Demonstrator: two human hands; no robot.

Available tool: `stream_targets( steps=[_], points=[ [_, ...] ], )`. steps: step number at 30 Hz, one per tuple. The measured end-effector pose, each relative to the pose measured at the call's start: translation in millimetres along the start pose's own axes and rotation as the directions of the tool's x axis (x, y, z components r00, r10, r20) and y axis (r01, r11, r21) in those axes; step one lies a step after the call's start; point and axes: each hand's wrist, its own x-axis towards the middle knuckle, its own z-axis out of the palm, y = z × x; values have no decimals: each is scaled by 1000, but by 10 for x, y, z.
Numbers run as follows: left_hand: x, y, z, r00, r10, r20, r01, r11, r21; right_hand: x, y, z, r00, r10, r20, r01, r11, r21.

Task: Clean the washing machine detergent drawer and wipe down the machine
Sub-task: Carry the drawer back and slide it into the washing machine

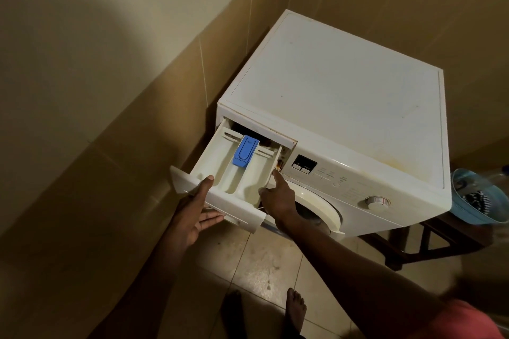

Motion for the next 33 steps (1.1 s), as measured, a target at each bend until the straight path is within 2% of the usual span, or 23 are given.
stream_targets(
  steps=[13,33],
  points=[
    [6,-49,6,1000,8,16,-8,1000,7,-46,39,-35,1000,3,-25,-2,999,47],
    [86,23,-12,999,36,7,-36,999,7,-35,4,29,998,-8,-59,8,1000,2]
  ],
)
